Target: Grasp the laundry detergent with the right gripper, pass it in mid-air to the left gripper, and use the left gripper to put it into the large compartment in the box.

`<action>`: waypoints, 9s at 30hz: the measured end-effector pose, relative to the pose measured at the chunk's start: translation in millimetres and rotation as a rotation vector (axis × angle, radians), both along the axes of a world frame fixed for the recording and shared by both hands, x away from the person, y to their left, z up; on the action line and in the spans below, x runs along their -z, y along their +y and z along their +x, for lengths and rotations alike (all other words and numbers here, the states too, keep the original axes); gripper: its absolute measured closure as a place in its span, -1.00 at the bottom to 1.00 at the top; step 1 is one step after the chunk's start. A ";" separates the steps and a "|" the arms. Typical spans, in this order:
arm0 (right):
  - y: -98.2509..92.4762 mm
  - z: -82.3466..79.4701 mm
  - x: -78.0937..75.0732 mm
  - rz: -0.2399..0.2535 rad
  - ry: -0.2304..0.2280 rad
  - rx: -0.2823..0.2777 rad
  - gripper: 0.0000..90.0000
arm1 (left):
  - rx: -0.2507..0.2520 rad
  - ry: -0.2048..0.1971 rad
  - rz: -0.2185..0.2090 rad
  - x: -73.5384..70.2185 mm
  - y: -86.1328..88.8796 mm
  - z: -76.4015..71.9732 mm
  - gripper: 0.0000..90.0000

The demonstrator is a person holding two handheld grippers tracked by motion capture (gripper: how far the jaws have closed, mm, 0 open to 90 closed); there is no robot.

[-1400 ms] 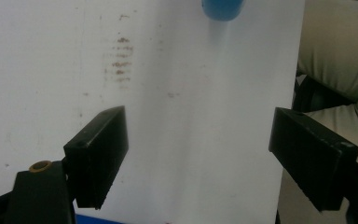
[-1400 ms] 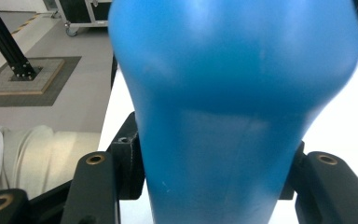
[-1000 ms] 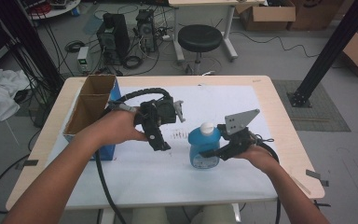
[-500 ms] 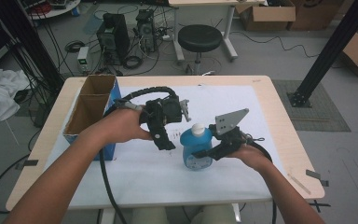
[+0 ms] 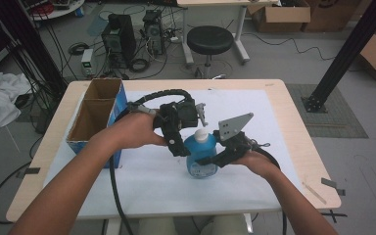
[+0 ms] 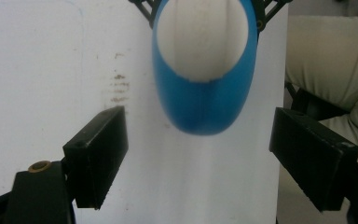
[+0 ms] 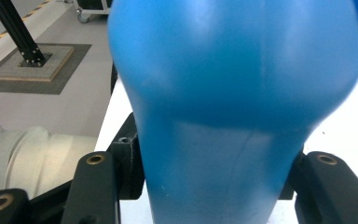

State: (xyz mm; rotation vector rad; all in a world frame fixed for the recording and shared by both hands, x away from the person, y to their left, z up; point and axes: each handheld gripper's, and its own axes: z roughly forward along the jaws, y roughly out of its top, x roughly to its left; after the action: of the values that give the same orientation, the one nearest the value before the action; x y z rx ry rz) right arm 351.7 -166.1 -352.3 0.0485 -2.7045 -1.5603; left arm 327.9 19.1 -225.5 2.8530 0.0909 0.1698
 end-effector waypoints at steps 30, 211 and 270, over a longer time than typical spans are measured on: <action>12.2 -3.3 -4.7 -0.004 -0.011 -0.013 -0.03 | 0.022 0.014 0.026 12.4 -24.5 3.6 -0.55; -153.7 -22.7 -52.2 -0.588 0.054 0.350 -0.61 | -1.429 -0.131 -0.140 -101.8 205.1 52.7 -0.15; -154.7 -22.3 -36.0 -0.606 0.087 0.369 -0.60 | -1.412 -0.010 -0.068 60.3 227.3 77.1 -0.16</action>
State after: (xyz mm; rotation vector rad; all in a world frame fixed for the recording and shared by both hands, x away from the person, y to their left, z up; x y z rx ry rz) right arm 329.4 -320.7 -316.3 -0.5349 -3.1006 -0.6890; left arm 405.1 246.4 -285.8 2.1466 1.9681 0.4123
